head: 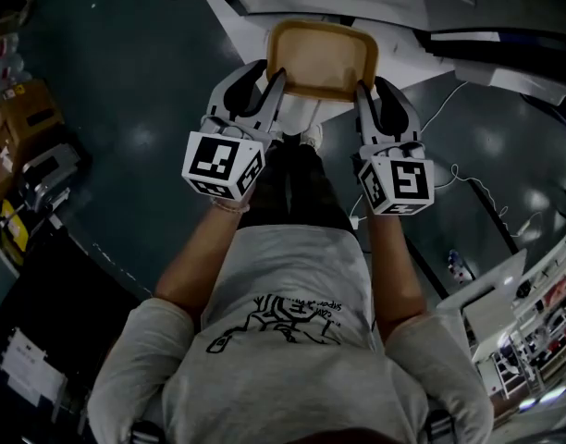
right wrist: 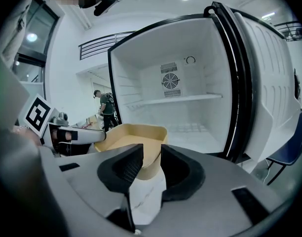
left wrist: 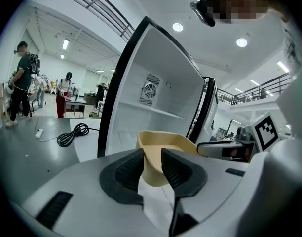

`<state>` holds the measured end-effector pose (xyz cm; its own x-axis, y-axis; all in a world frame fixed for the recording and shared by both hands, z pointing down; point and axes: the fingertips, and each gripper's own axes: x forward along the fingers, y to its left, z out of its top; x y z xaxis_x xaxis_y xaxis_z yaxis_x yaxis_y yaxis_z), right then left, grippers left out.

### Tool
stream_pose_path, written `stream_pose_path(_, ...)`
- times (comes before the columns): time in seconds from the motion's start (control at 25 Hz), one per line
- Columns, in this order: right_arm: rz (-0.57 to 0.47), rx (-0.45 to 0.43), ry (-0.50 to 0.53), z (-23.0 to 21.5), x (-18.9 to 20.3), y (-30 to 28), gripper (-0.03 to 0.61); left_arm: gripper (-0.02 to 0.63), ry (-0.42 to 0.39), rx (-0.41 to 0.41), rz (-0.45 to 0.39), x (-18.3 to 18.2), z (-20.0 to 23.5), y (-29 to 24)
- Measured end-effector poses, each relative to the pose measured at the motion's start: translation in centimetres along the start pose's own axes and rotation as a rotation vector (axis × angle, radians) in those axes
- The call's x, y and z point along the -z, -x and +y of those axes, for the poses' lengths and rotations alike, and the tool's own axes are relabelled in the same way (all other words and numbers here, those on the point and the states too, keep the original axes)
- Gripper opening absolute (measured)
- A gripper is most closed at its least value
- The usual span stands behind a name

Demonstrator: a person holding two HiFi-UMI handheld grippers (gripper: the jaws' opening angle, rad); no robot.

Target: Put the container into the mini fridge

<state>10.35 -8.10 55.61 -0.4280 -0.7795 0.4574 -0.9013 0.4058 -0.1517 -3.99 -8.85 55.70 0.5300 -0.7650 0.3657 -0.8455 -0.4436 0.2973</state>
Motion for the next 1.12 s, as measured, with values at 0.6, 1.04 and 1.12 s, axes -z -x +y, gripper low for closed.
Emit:
stream_pose_path(0.6,-0.069,-0.008,-0.021,0.4,-5.7,1.9,0.119,0.115,-0.007,-0.007,-0.058,-5.5,-1.4,1.7)
stream_pose_path(1.04,-0.106,-0.001,-0.034,-0.1,-8.5,2.2,0.120,0.115,-0.020,-0.006,-0.094,-8.6,-2.0,1.7)
stream_pose_path(1.12,-0.108,0.001,-0.035,-0.3,-8.8,2.1,0.120,0.114,-0.021,-0.009,-0.102,-9.1,-1.9,1.4)
